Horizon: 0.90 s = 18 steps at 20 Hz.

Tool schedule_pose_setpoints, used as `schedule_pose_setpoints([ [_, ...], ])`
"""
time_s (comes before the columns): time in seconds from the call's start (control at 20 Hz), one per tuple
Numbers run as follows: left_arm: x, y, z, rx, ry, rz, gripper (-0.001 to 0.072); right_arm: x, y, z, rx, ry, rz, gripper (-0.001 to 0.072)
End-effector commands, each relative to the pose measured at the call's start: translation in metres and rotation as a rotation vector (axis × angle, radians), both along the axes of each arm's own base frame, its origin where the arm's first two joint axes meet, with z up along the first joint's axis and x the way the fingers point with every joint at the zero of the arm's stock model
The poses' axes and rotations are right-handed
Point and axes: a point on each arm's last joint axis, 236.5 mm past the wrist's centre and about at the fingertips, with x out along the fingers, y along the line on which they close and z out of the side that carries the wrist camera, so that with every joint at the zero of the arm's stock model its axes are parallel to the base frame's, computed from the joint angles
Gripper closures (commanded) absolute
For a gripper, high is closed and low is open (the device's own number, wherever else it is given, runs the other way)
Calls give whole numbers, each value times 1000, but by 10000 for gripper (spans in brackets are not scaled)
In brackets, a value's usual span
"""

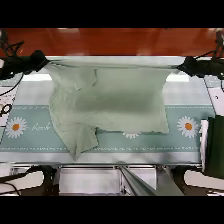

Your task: Fold the shirts.

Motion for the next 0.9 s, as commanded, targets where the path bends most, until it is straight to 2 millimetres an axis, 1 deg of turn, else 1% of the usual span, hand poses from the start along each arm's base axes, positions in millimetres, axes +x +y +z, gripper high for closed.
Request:
schedule_pose_setpoints([
  [0.0, 37, -5, -60, -36, 74, 3, 685, 41, -6, -45, 77, 35, -37, 686],
  [0.1, 40, -16, -80, -52, 117, -26, 685, 49, -5, -54, 97, 47, -34, 686],
  [0.15, 40, -21, -86, -53, 128, -35, 685, 50, -4, -57, 101, 55, -27, 686],
  [0.25, 38, -27, -90, -56, 142, -48, 685, 47, -2, -60, 97, 67, -13, 686],
  [0.35, 32, -29, -91, -67, 166, -67, 685, 40, 4, -63, 102, 90, 25, 685],
  [0.45, 18, -32, -91, -95, 225, -111, 685, 27, 14, -66, 117, 133, 78, 685],
  [0.6, -7, -22, -91, -131, 310, -148, 685, 4, 24, -74, 120, 215, 156, 685],
  [0.65, -16, -20, -93, -139, 343, -164, 685, -3, 23, -78, 106, 242, 174, 685],
  [0.75, -38, -18, -104, -116, 426, -209, 685, -16, 18, -88, 79, 310, 173, 685],
  [0.85, -57, -22, -117, -99, 491, -256, 685, -25, 13, -95, 52, 355, 173, 685],
])
